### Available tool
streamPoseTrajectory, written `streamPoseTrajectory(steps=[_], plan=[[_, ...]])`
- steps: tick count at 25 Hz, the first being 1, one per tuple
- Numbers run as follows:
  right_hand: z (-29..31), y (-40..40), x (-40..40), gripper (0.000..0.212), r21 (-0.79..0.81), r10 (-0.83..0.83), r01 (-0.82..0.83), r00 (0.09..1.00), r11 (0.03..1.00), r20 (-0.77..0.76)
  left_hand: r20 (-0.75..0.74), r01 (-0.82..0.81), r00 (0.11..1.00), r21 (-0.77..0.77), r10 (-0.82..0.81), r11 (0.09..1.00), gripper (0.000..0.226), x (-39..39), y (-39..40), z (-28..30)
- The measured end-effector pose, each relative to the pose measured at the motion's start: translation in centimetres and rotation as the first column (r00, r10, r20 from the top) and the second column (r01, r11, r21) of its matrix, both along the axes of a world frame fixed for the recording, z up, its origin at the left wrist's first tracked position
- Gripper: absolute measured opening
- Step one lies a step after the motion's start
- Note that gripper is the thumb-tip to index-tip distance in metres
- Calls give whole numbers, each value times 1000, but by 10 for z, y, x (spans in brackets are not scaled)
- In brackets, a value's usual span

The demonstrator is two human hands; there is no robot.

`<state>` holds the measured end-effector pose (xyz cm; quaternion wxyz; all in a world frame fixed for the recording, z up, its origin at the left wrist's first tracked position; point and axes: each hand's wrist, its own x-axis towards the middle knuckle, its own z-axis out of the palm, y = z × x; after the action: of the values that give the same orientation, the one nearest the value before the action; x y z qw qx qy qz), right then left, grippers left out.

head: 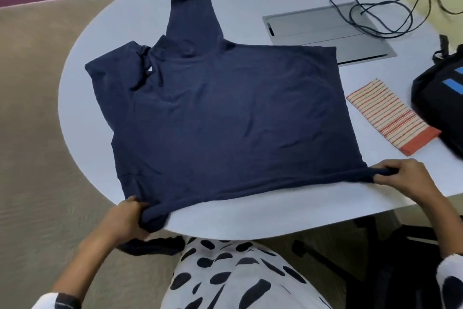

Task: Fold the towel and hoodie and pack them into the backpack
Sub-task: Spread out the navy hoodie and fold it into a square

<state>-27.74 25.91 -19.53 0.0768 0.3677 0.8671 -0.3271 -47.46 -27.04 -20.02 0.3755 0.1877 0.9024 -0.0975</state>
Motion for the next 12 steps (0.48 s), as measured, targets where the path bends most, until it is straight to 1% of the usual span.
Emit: streamPoseTrajectory(steps=[1, 2, 3, 4, 5, 6, 7, 8, 9, 11, 12], plan=[[3, 2, -3, 18, 0, -35, 35, 999, 999, -41, 11, 20, 1000, -98, -19, 995, 31, -10, 0, 5], [5, 4, -5, 17, 1, -66, 66, 995, 998, -77, 16, -14, 1000, -87, 16, 996, 23, -18, -1, 12], [4, 8, -7, 17, -8, -101, 101, 989, 995, -107, 43, -101, 994, 26, 100, 995, 23, -27, -8, 17], [2, 10, -9, 18, -49, -147, 141, 979, 989, -141, 109, -234, 970, 195, 216, 953, 33, -34, -16, 22], [-2, 14, -12, 19, -121, -202, 182, 963, 976, -178, 182, -362, 931, 371, 316, 855, 44, -41, -21, 29], [-8, 16, -16, 18, -207, -261, 216, 941, 954, -217, 216, -430, 903, 481, 373, 764, 49, -49, -22, 36], [-14, 18, -23, 14, -290, -327, 251, 910, 924, -254, 232, -453, 889, 564, 394, 690, 47, -63, -20, 41], [-21, 20, -33, 12, -355, -398, 289, 872, 889, -285, 212, -445, 889, 608, 405, 658, 44, -82, -14, 47], [-27, 22, -45, 14, -401, -465, 328, 828, 856, -315, 175, -401, 906, 642, 385, 654, 42, -103, -7, 52], [-37, 27, -71, 24, -463, -567, 388, 745, 797, -352, 57, -265, 954, 626, 296, 733, 38, -145, 13, 62], [-41, 29, -83, 27, -477, -599, 412, 718, 777, -354, 28, -236, 962, 595, 273, 768, 37, -164, 23, 65]])
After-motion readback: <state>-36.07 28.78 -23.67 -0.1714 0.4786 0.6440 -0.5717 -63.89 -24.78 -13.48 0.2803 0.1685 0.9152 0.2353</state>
